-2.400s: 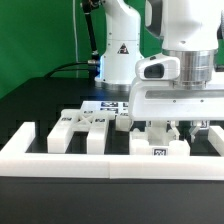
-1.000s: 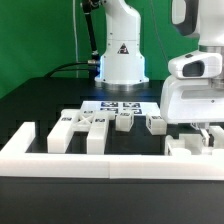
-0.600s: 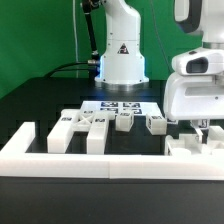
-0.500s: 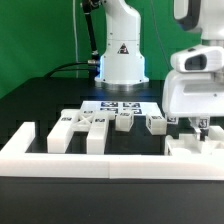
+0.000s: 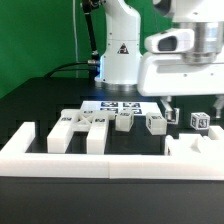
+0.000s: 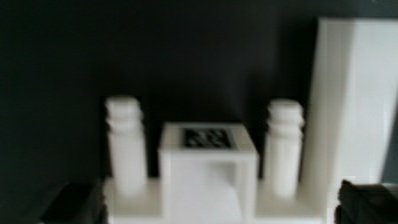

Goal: Assemble chair

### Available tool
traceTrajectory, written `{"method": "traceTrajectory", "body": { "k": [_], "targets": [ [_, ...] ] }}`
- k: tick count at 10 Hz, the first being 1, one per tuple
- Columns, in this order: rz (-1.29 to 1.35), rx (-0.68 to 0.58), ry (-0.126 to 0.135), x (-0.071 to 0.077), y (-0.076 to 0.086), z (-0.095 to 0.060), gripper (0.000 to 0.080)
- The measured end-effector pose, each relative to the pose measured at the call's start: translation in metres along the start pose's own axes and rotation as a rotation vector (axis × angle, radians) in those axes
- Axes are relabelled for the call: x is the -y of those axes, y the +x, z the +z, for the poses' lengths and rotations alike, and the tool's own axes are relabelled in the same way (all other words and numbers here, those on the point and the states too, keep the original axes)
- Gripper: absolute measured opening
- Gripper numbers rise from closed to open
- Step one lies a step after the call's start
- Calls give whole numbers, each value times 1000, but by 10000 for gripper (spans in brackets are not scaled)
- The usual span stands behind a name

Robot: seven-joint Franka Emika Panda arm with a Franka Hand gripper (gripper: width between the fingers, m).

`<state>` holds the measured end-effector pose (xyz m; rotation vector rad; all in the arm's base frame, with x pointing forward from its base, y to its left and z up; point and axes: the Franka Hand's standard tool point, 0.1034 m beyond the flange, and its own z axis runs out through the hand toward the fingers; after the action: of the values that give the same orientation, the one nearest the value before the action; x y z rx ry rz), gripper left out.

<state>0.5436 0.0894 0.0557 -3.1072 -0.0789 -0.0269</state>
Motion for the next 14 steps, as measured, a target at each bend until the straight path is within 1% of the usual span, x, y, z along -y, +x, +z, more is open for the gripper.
{"method": "traceTrajectory", "body": {
  "k": [1,5,6,8,9,10,12,13,14],
  "targets": [
    [-4,12,-2,-4,-7,4,649],
    [-6,16,-3,-5,-7,5,649],
    [-31,19,-6,-12,-10,7,649],
    [-54,26,-15,-26,-33,12,649],
    [-59,31,-18,-33,-38,13,649],
    [-52,26,-19,-34,-35,9,649],
    [-56,50,-19,-33,-37,10,649],
    [-56,91,-18,-33,-41,11,649],
    [-56,167,-18,-34,-46,12,649]
  ]
}}
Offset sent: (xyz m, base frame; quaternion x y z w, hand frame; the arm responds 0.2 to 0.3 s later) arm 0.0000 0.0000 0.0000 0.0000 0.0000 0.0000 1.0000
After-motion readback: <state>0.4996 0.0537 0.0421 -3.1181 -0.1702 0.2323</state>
